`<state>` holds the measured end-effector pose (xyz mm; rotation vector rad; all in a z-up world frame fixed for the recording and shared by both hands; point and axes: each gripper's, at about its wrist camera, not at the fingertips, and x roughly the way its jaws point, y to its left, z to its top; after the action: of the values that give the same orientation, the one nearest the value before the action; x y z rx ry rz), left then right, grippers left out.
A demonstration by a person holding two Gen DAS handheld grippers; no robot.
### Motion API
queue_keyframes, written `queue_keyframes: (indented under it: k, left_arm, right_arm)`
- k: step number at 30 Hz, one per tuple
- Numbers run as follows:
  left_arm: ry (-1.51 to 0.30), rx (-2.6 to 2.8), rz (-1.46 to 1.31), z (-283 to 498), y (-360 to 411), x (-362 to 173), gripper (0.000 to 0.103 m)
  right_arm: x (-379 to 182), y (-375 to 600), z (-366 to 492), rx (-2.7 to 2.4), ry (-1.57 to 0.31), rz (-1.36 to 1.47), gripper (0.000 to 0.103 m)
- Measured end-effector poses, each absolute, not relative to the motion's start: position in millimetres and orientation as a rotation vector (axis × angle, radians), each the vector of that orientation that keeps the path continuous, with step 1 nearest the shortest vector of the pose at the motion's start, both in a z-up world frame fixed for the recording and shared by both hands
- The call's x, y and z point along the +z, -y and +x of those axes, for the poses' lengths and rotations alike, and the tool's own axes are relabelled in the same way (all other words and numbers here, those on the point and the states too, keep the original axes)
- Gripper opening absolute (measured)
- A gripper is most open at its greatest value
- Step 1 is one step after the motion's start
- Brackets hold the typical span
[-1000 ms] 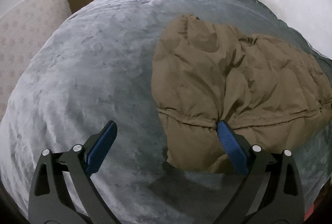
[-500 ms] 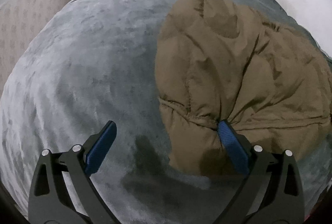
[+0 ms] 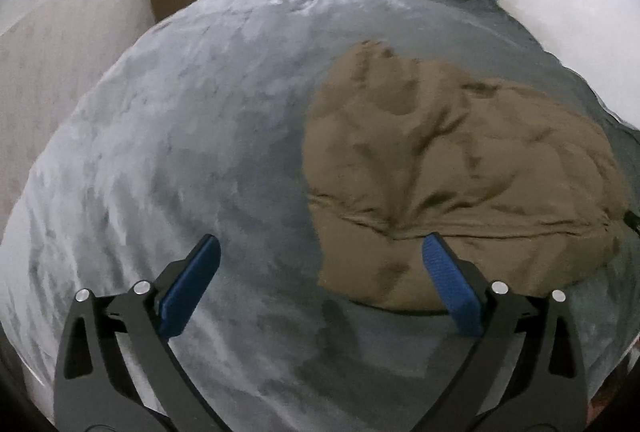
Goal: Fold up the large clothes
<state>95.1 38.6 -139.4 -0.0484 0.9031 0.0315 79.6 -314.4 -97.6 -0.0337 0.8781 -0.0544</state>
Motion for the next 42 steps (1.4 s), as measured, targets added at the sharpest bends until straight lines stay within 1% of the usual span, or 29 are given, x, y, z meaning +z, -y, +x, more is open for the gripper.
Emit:
queue_keyframes:
  k: [2, 6, 10, 14, 18, 23, 36, 42]
  left_arm:
    - [-0.888, 0.0, -0.039, 87, -26, -130, 0.1]
    - [-0.867, -0.026, -0.022, 75, -3, -119, 0.1]
    - [-0.839, -0.032, -0.004, 63, 12, -110, 0.1]
    - [-0.819, -0.044, -0.009, 44, 21, -100, 0.1]
    - [-0.788, -0.072, -0.021, 25, 24, -87, 0.1]
    - [-0.759, -0.129, -0.078, 9, 25, -73, 0.1]
    - [-0.755, -0.107, -0.009, -10, 46, -49, 0.1]
    - [-0.717, -0.073, 0.022, -20, 60, -33, 0.1]
  right_arm:
    - [-97, 302, 78, -0.042, -0.874, -0.039, 0.093]
    - [-96, 289, 77, -0.013, -0.863, 0.013, 0.094]
    - [-94, 280, 69, 0.011, -0.863, 0.077, 0.1]
    - [-91, 267, 58, 0.008, -0.878, 0.072, 0.1]
    - [-72, 249, 36, -0.027, -0.824, 0.001, 0.101]
    - [-51, 245, 16, -0.008, -0.759, 0.049, 0.101]
    - [-19, 243, -29, -0.03, -0.658, 0.078, 0.101]
    - [-5, 245, -52, -0.083, -0.628, 0.06, 0.101]
